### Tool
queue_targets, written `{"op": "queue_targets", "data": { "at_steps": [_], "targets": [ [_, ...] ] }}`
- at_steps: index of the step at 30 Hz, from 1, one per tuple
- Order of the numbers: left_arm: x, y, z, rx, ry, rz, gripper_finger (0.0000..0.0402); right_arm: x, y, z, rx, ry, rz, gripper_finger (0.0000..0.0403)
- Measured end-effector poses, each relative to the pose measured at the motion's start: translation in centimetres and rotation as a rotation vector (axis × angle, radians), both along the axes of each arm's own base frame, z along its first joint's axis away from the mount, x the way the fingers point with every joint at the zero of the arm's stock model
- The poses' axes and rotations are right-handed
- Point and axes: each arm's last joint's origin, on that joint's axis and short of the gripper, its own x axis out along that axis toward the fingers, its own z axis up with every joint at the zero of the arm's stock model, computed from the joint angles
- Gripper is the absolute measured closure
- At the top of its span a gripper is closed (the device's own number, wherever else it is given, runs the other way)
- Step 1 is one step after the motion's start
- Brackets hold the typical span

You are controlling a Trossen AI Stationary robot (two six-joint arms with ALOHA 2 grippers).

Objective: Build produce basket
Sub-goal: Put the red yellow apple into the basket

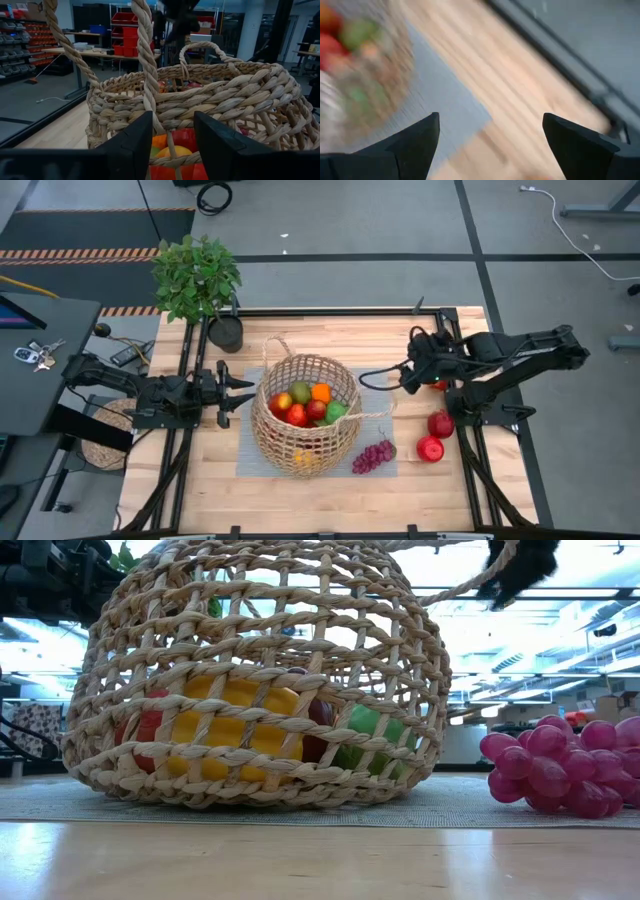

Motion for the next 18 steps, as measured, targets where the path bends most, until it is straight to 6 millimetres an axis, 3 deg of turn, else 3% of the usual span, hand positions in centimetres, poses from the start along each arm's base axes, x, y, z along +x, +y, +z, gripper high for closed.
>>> {"op": "queue_targets", "data": {
  "at_steps": [11,18],
  "targets": [
    [0.0,0.0,0.0,0.000,0.000,0.000,0.0250,-1.1,-2.2,-5.9,0.156,0.310,-0.036,0.0046],
    [0.0,0.0,0.0,0.000,0.000,0.000,0.0253,-2.8,-2.8,-8.4,0.251,0.327,-0.184,0.0046]
  ]
}}
